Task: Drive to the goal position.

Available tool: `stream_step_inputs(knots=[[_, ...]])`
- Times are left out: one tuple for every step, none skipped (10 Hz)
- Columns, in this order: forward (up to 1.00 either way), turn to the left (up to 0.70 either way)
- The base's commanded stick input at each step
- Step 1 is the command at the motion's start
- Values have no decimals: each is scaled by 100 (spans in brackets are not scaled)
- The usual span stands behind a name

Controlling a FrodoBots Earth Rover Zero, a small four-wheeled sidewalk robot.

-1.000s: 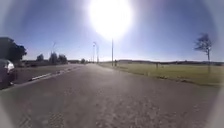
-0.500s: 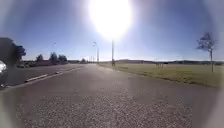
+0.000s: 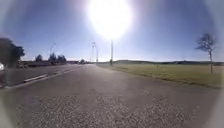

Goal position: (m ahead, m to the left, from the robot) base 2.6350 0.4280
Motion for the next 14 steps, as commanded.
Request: stream_step_inputs(knots=[[70, 0], [70, 0], [70, 0], [70, 0], [70, 0], [70, 0], [70, 0], [70, 0], [70, 0], [70, 0], [70, 0], [70, 0], [70, 0], [70, 0]])
